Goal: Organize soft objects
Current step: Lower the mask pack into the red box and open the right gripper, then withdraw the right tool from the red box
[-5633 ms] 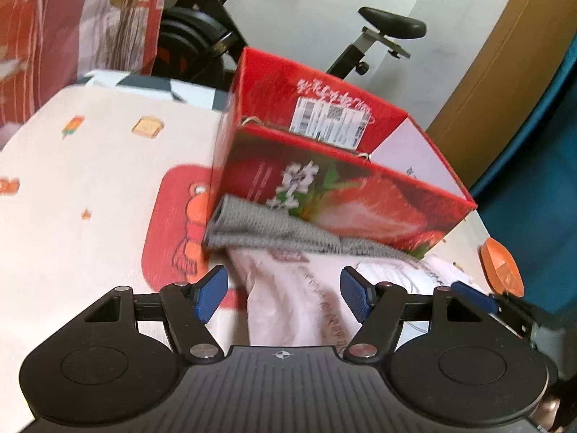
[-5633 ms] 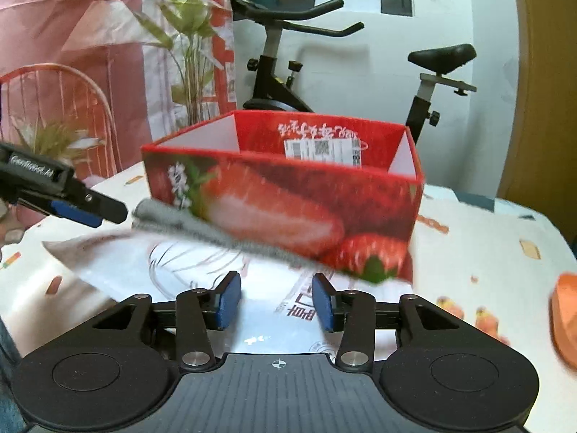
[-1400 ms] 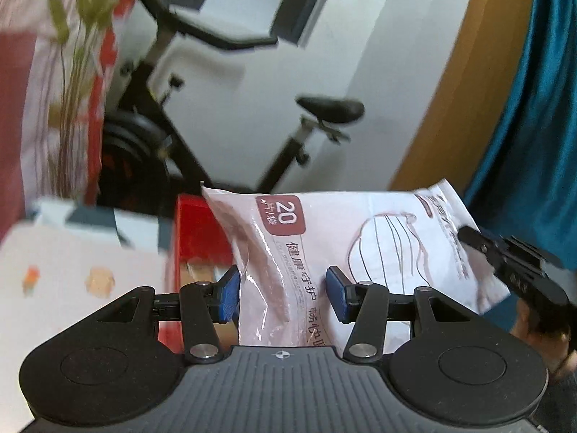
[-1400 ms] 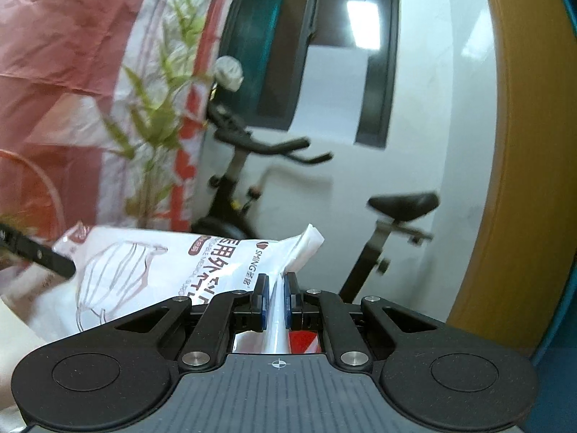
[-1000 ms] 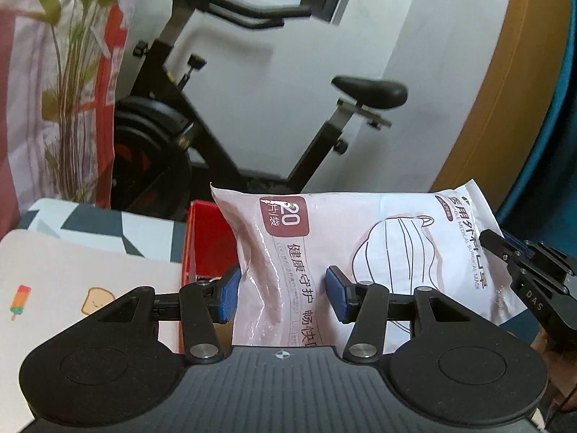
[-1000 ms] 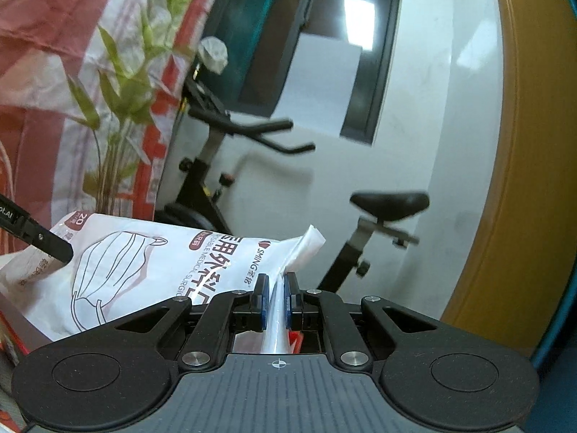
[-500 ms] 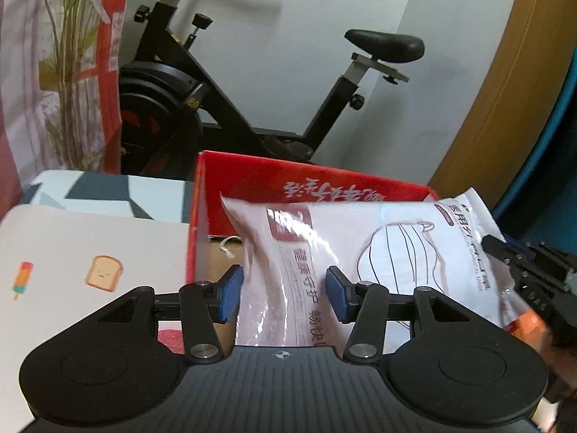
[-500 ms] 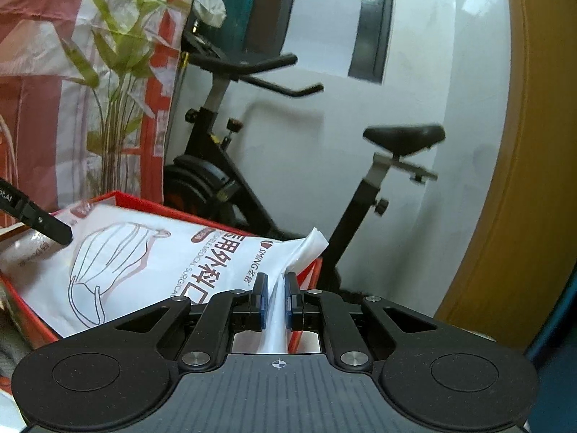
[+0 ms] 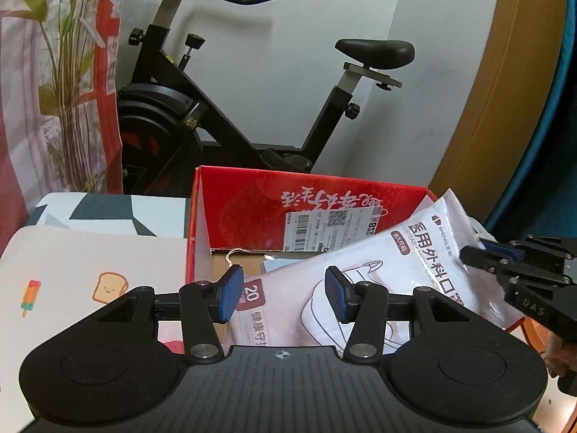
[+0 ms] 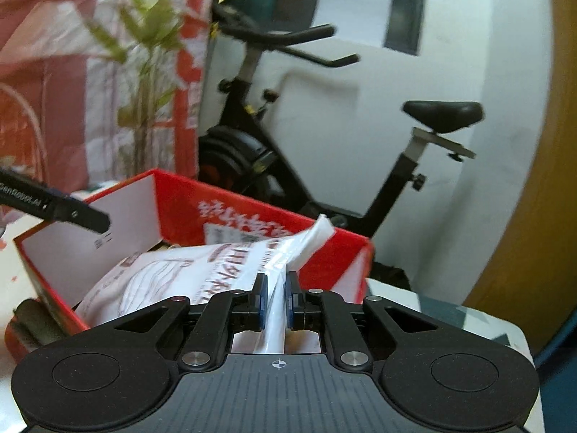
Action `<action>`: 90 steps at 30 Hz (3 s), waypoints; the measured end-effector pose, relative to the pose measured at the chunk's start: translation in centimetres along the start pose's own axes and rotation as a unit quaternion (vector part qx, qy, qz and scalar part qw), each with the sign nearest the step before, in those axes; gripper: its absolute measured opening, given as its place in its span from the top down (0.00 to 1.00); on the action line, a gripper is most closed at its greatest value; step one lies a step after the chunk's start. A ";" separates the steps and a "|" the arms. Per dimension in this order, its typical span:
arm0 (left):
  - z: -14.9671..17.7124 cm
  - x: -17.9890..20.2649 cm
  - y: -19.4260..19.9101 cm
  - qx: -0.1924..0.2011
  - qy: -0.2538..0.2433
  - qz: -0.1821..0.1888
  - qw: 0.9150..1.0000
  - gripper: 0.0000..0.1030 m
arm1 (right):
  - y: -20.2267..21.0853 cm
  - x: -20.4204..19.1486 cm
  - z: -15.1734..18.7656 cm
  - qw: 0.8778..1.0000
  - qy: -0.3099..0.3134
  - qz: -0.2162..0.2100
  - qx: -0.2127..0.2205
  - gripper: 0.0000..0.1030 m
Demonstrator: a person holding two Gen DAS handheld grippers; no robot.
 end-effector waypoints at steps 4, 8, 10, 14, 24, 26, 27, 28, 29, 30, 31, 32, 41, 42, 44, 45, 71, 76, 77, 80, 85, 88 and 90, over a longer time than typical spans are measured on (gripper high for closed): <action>0.0 -0.1 0.1 0.003 -0.006 -0.007 1.000 0.49 | -2.2 -1.0 0.3 0.998 -0.002 -0.011 -0.064 0.91; 0.1 0.0 0.0 0.005 -0.017 -0.008 1.000 0.49 | -4.0 -1.1 1.1 0.990 0.024 -0.015 -0.140 0.91; 0.3 0.0 0.0 0.003 -0.016 -0.009 1.000 0.49 | -4.7 -0.8 1.6 0.984 0.024 -0.016 -0.174 0.89; 0.2 0.1 0.1 0.003 -0.018 -0.004 1.000 0.49 | -4.6 -0.1 0.9 0.980 0.026 -0.028 -0.194 0.77; 0.3 -0.1 0.0 0.001 -0.015 -0.010 1.000 0.49 | -3.0 2.6 -2.1 0.981 -0.007 -0.054 -0.188 0.78; 0.2 -0.1 0.1 0.002 -0.016 -0.009 1.000 0.49 | -3.0 2.7 -2.4 0.981 -0.012 -0.057 -0.184 0.80; 0.2 -0.1 0.1 0.002 -0.017 -0.010 1.000 0.49 | -2.9 2.7 -2.6 0.982 -0.012 -0.057 -0.182 0.80; 0.1 -0.2 0.1 0.002 -0.016 -0.010 1.000 0.49 | -2.9 2.6 -2.8 0.982 -0.011 -0.058 -0.179 0.81; 0.1 -0.3 0.0 0.002 -0.016 -0.010 1.000 0.49 | -2.8 2.6 -3.0 0.982 -0.011 -0.059 -0.177 0.81; 0.1 -0.3 0.0 0.002 -0.016 -0.011 1.000 0.49 | -2.8 2.5 -3.1 0.983 -0.013 -0.062 -0.175 0.81; 0.0 -0.3 -0.1 0.002 -0.015 -0.012 1.000 0.49 | -2.9 2.4 -3.2 0.982 -0.019 -0.066 -0.175 0.82; 0.0 -0.4 -0.2 0.002 -0.015 -0.013 1.000 0.49 | -3.0 2.3 -3.1 0.981 -0.028 -0.071 -0.177 0.82; 0.3 -0.5 -0.4 0.000 -0.015 -0.015 1.000 0.49 | -3.5 1.4 -3.5 0.978 -0.073 -0.098 -0.169 0.86; 0.3 -0.6 -0.4 0.000 -0.013 -0.014 1.000 0.49 | -3.4 1.5 -4.0 0.979 -0.070 -0.094 -0.164 0.86; 0.5 -0.7 -0.4 -0.001 -0.010 -0.013 1.000 0.49 | -3.3 1.6 -4.8 0.982 -0.058 -0.090 -0.156 0.86; 0.5 -0.7 -0.5 -0.001 -0.009 -0.012 1.000 0.49 | -3.3 1.7 -5.2 0.983 -0.055 -0.088 -0.154 0.86; 0.8 -0.6 -0.8 -0.012 -0.005 -0.001 1.000 0.49 | -9.0 -1.9 5.3 0.935 0.006 -0.062 -0.349 0.98; 0.6 -0.5 0.6 -0.010 -0.017 -0.010 1.000 0.49 | -7.7 -1.0 4.2 0.943 -0.019 -0.063 -0.327 0.93; 0.5 -0.5 1.0 -0.010 -0.020 -0.014 1.000 0.49 | -7.2 -1.0 3.9 0.945 -0.026 -0.063 -0.320 0.92; 0.3 -0.1 2.1 -0.005 -0.023 -0.018 1.000 0.49 | -5.5 -0.8 2.9 0.954 -0.038 -0.065 -0.291 0.83; 0.5 0.8 4.6 0.002 -0.027 -0.019 0.999 0.49 | -2.4 -0.5 1.6 0.974 -0.067 -0.048 -0.212 0.52; 1.2 1.3 6.3 0.000 -0.025 -0.010 1.000 0.49 | -0.1 -0.7 1.2 0.983 -0.084 -0.046 -0.155 0.45; 1.7 1.6 7.3 -0.003 -0.025 -0.010 1.000 0.47 | 1.5 -0.9 1.1 0.986 -0.102 -0.045 -0.126 0.39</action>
Point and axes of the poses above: each gripper's, at about its wrist camera, not at the fingertips, and y roughly against the way its jaws point, x to its right, z to its underside, the point moved 6 cm from there along -y, roughly the way its jaws point, and after that the axes turned 11 degrees about x, right-handed, at the moved point
